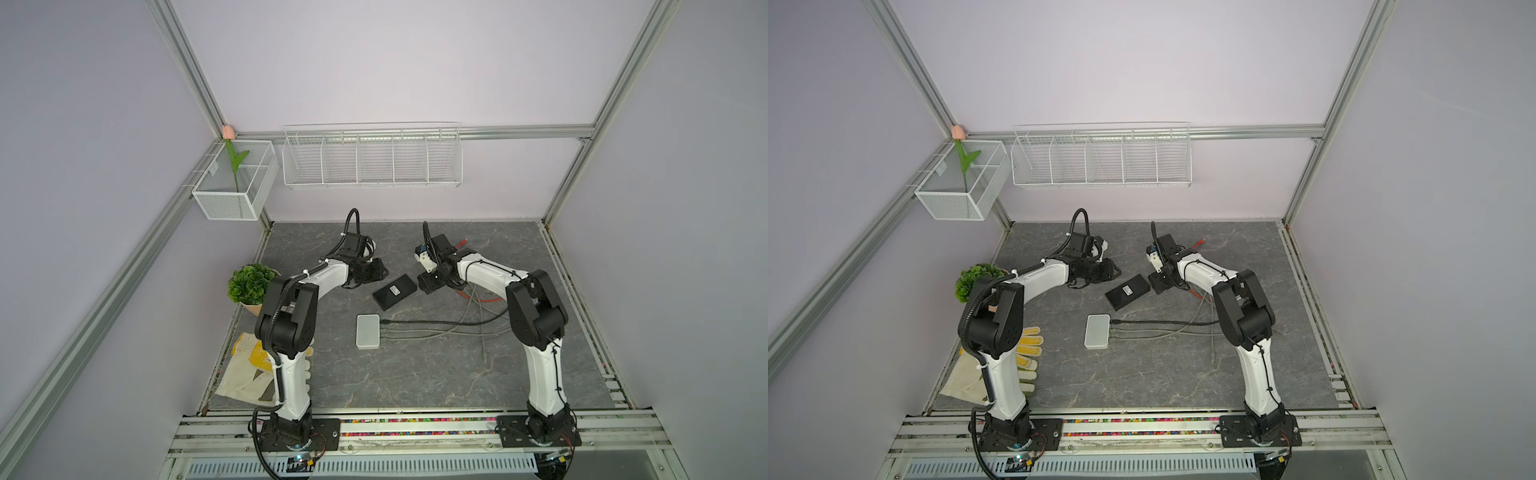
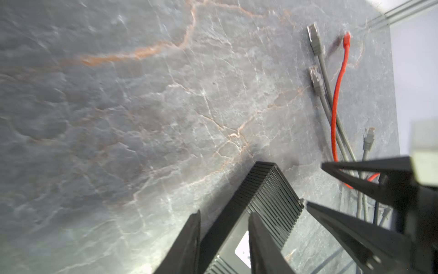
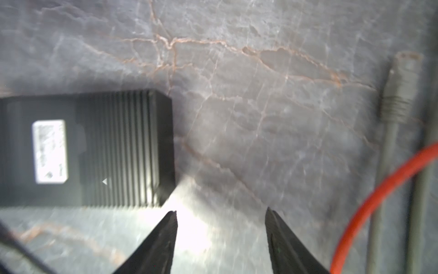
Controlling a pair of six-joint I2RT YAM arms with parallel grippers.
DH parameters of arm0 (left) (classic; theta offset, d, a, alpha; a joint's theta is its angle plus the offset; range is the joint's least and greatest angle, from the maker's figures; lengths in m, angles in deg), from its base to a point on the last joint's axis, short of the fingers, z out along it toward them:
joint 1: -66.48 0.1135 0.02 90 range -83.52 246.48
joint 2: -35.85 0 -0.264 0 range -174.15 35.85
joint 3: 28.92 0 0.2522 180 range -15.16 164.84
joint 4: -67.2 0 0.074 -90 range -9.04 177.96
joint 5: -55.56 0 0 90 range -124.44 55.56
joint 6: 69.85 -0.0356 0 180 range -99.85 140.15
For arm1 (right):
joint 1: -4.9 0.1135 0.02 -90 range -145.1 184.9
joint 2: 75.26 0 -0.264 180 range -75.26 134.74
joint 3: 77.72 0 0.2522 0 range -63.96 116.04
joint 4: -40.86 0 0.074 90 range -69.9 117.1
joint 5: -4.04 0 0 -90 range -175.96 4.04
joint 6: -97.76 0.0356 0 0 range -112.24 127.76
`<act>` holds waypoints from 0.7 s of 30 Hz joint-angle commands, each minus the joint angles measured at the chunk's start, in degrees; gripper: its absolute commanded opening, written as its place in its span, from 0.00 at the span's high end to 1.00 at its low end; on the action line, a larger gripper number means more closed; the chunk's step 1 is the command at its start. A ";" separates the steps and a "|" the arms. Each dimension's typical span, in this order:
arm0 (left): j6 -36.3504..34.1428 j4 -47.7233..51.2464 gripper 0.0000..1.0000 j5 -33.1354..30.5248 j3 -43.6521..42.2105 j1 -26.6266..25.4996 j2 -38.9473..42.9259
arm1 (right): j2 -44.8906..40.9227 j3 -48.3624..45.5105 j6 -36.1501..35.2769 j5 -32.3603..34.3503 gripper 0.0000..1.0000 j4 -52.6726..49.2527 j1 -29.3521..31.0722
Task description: Insert the plug into the switch port
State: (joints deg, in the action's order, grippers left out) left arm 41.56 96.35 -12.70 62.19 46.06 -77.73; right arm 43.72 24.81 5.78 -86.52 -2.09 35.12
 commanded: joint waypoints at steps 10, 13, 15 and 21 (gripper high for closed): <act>0.58 -6.44 0.66 1.77 -7.20 0.56 2.27 | 0.23 -0.86 3.08 0.03 0.38 1.15 4.25; 1.00 -7.49 0.66 2.12 -9.03 0.48 2.88 | 2.28 1.18 3.21 0.43 0.38 0.68 4.67; 1.50 -8.80 0.66 2.41 -10.69 0.45 3.57 | 3.64 2.84 3.04 0.62 0.38 0.00 4.76; 3.45 -12.58 0.66 2.96 -16.33 0.12 7.04 | 7.05 6.85 2.59 0.57 0.38 -1.09 4.76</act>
State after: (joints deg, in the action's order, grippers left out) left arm 43.76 86.93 -10.74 47.56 46.69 -73.40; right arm 49.53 29.47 7.79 -85.76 -2.24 39.88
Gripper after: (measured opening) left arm 0.335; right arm 0.620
